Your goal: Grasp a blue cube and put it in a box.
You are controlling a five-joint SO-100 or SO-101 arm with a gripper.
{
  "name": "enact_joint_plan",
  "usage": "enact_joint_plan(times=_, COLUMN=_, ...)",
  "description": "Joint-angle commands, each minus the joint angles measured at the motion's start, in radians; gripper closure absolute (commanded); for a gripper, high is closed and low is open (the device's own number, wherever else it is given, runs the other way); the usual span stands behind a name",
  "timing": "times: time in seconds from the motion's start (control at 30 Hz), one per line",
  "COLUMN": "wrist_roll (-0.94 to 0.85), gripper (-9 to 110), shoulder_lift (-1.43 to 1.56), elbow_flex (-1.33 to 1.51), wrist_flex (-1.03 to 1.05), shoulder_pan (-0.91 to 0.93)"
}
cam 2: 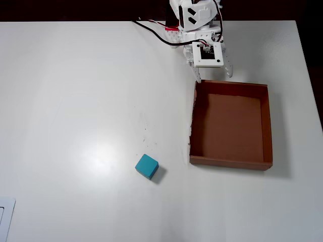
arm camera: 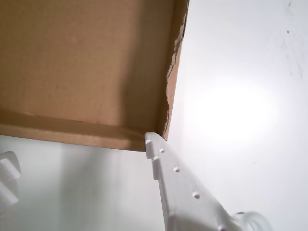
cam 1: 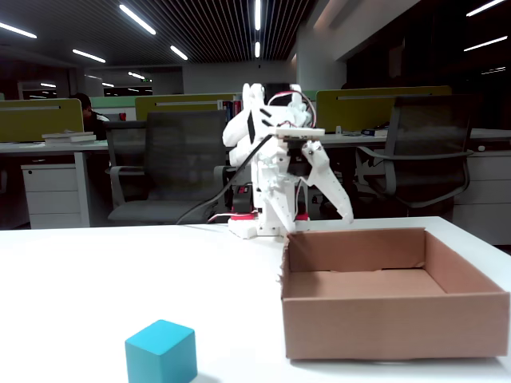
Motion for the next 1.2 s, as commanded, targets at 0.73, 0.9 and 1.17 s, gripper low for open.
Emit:
enact_joint_plan(times=0.73, wrist_roll=0.025, gripper=67, shoulder_lift=-0.589, elbow_flex=-0.695, wrist_flex=-0.048, shoulder_pan=0.224)
enact_joint_plan(times=0.9, wrist_roll=0.054, gripper=67, shoulder_lift=-0.781, elbow_flex=-0.934, wrist_flex=-0.012, shoulder_pan=0.284)
enact_joint_plan(times=1.17, wrist_roll=0.067, gripper=66, shoulder_lift=-0.986, elbow_flex=-1.134, wrist_flex=-0.08, shoulder_pan=0.388)
